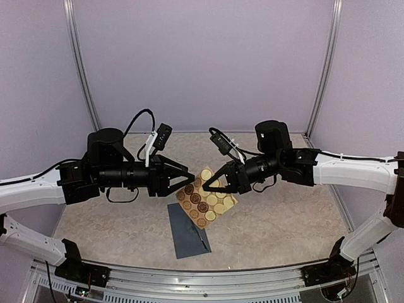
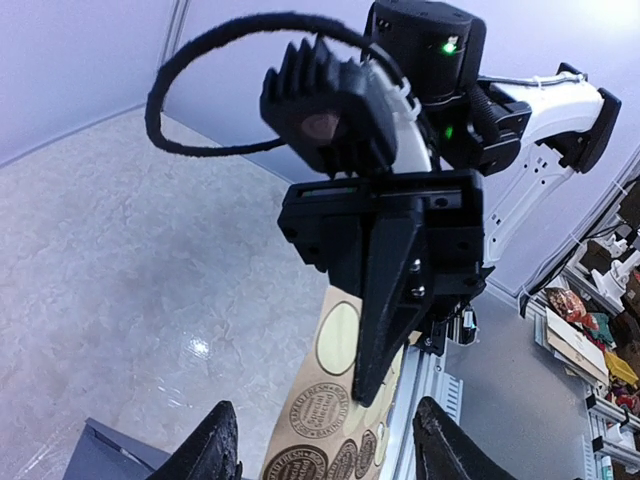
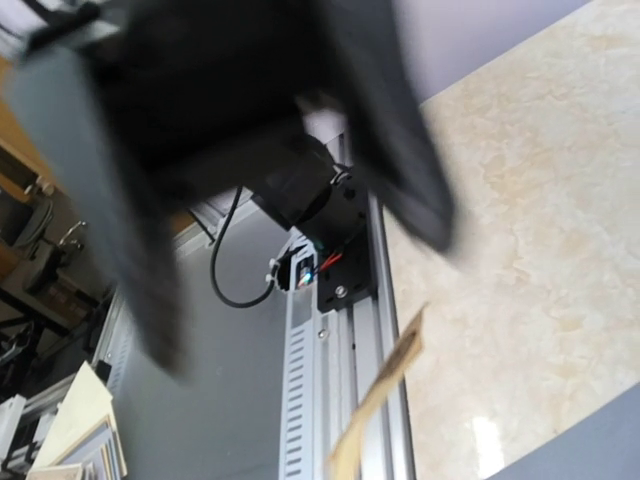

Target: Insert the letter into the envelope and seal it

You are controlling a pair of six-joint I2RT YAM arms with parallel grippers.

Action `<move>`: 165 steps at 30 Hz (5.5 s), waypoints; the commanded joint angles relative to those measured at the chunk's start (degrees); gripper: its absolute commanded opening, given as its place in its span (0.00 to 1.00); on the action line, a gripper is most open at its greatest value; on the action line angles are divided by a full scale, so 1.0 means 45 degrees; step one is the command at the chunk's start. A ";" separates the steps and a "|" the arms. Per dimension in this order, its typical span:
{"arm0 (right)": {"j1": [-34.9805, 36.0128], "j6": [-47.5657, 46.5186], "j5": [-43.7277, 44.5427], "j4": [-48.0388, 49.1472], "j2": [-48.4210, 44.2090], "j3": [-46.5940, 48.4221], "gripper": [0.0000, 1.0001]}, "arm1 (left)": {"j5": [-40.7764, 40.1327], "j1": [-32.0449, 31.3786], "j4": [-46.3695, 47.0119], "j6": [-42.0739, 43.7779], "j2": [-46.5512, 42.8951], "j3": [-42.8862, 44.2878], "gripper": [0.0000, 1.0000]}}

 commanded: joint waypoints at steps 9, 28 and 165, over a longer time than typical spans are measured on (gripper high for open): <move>-0.0205 0.0722 -0.0500 0.0708 0.0196 0.0148 0.00 | 0.0812 -0.0423 -0.0113 0.0685 -0.0060 -0.0102 0.50; -0.0133 0.0935 -0.1672 0.1425 0.0203 -0.0194 0.00 | 0.1619 -0.0419 0.0134 0.0892 0.0450 0.0170 0.50; 0.0246 0.0553 -0.1586 0.0701 0.0081 -0.0122 0.00 | 0.0369 -0.0577 -0.0096 0.0877 0.0431 -0.0119 0.15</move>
